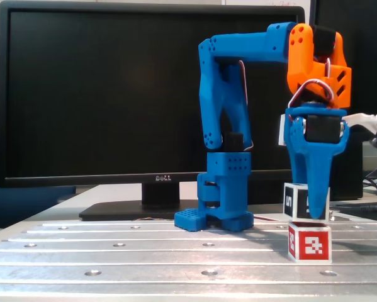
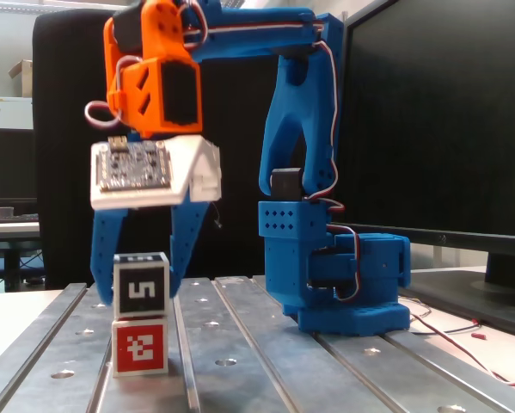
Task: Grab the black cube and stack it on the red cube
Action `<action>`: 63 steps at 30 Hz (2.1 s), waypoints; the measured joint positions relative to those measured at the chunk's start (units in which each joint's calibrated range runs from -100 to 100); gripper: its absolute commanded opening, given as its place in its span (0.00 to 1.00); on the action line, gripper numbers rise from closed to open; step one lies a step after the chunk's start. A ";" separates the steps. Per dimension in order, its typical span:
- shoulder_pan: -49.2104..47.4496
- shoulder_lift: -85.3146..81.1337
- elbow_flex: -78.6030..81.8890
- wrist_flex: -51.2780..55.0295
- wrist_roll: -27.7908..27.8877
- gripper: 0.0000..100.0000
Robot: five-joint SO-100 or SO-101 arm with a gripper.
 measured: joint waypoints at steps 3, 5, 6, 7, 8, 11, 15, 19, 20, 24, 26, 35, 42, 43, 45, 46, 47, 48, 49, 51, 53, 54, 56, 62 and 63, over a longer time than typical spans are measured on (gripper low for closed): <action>0.00 0.00 0.54 -0.34 0.00 0.18; 0.00 0.00 0.63 -0.69 0.00 0.18; 0.00 0.00 0.63 -0.95 0.00 0.18; 0.00 0.00 0.63 -0.95 0.00 0.18; 0.00 0.00 0.63 -0.95 0.00 0.18; 0.00 0.00 0.63 -0.95 0.00 0.18; -0.89 0.00 0.63 -0.95 0.00 0.18; -0.74 0.00 0.63 -0.95 -0.73 0.18; -0.67 0.00 0.63 -0.95 -0.89 0.18; -0.59 0.00 0.63 -0.95 -0.89 0.18; -0.59 0.00 0.63 -0.95 -0.89 0.19; -0.59 0.00 0.63 -1.38 -0.89 0.19; -0.59 0.00 0.72 -1.29 -0.89 0.29; -0.59 0.00 0.82 -1.46 -0.89 0.29; -0.59 0.00 0.82 -1.29 -0.89 0.30; -0.59 0.00 0.82 -1.29 -0.89 0.31; -0.59 0.00 0.82 -1.29 -0.89 0.31; -0.59 0.00 0.82 -1.29 -0.89 0.32; -0.59 0.00 0.82 -1.29 -0.89 0.33; -0.59 0.00 0.82 -1.29 -0.89 0.34; -0.59 0.00 0.82 -1.29 -0.89 0.33; -0.59 0.00 0.82 -1.12 -0.89 0.33; -0.59 0.00 0.63 -0.43 -0.89 0.33; -0.59 0.00 -4.71 6.19 -0.94 0.33; -0.59 0.00 -5.80 7.48 -0.94 0.33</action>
